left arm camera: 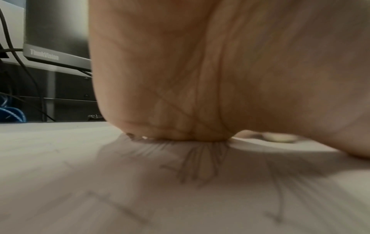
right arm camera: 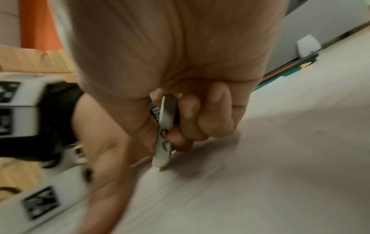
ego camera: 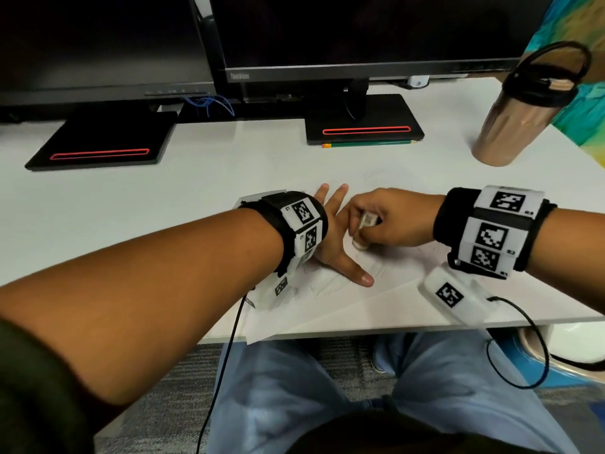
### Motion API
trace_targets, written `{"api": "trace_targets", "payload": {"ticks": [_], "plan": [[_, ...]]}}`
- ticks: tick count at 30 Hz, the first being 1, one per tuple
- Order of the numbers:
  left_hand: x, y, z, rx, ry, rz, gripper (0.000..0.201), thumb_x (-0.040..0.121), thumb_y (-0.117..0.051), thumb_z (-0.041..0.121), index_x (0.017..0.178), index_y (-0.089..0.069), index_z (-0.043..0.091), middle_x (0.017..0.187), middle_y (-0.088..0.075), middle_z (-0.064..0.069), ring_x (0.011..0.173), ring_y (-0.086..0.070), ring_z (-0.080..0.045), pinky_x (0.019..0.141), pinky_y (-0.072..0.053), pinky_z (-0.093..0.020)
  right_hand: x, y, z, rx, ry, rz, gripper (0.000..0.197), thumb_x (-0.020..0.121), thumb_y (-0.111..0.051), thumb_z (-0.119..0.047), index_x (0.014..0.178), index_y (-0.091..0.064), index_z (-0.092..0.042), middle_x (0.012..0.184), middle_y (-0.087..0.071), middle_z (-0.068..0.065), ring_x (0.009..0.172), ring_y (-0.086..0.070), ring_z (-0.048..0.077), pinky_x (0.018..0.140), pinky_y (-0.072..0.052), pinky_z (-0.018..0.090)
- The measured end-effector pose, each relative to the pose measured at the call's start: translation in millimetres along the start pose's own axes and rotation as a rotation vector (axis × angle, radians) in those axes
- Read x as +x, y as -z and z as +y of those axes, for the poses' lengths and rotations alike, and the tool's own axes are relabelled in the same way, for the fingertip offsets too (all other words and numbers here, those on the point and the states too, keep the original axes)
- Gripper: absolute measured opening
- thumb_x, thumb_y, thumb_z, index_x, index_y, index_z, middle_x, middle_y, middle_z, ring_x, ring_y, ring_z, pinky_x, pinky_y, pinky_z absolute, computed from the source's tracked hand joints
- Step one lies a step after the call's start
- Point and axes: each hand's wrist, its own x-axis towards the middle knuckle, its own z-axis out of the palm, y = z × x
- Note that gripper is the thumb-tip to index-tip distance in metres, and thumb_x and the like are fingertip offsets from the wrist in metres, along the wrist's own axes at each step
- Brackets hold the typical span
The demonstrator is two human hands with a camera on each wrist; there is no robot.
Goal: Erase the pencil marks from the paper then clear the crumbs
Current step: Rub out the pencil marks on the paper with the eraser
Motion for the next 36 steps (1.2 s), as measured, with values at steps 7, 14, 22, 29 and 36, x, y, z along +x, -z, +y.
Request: {"api": "trace_targets", "payload": {"ticks": [7, 14, 22, 29, 36], "plan": [[0.9, -0.1, -0.2, 0.003, -0.009, 0.007, 0.131, 0.065, -0.054, 0.091, 0.152, 0.025, 0.033, 0.157, 0.039, -0.004, 0.144, 0.034, -0.034, 0.119, 0.011, -0.058, -0.7, -3.7, -2.6, -0.062, 0.043, -0.03, 0.008, 0.084, -0.064, -0.016, 0.092, -0.063, -0.015, 0.088, -0.069, -0.006, 0.081, -0.062, 0.009, 0.078, -0.053, 0.031], [3.9, -1.1, -1.5, -0.01, 0.002, 0.003, 0.138, 0.059, -0.055, 0.093, 0.151, 0.027, 0.032, 0.156, 0.04, -0.004, 0.144, 0.034, -0.033, 0.119, 0.007, -0.06, -3.0, -2.4, 0.6, -0.007, 0.034, -0.065, 0.005, 0.083, -0.065, -0.015, 0.087, -0.065, -0.018, 0.087, -0.07, -0.009, 0.082, -0.063, 0.006, 0.081, -0.053, 0.031], [5.5, -1.5, -1.3, -0.016, 0.016, 0.02, 0.139, 0.06, -0.056, 0.092, 0.151, 0.028, 0.029, 0.157, 0.039, -0.005, 0.144, 0.033, -0.034, 0.119, 0.008, -0.06, -3.1, -3.9, -1.1, -0.005, 0.044, -0.066, 0.006, 0.083, -0.065, -0.013, 0.089, -0.065, -0.014, 0.084, -0.069, -0.009, 0.078, -0.062, 0.003, 0.08, -0.053, 0.029], [3.8, -0.6, -1.6, -0.018, 0.005, 0.016, 0.136, 0.062, -0.057, 0.091, 0.151, 0.028, 0.031, 0.157, 0.038, -0.003, 0.144, 0.033, -0.033, 0.118, 0.011, -0.057, -4.1, -6.6, -4.8, -0.074, 0.081, -0.058, 0.008, 0.084, -0.062, -0.014, 0.092, -0.063, -0.012, 0.087, -0.068, -0.003, 0.08, -0.062, 0.012, 0.075, -0.052, 0.029], [5.5, -0.3, -2.8, -0.025, 0.017, 0.005, 0.138, 0.06, -0.056, 0.092, 0.151, 0.028, 0.03, 0.157, 0.039, -0.004, 0.144, 0.033, -0.033, 0.119, 0.009, -0.059, -3.3, -5.7, -1.4, -0.029, 0.076, -0.045, 0.007, 0.083, -0.065, -0.013, 0.09, -0.064, -0.014, 0.082, -0.067, -0.008, 0.071, -0.059, -0.001, 0.069, -0.05, 0.019]]}}
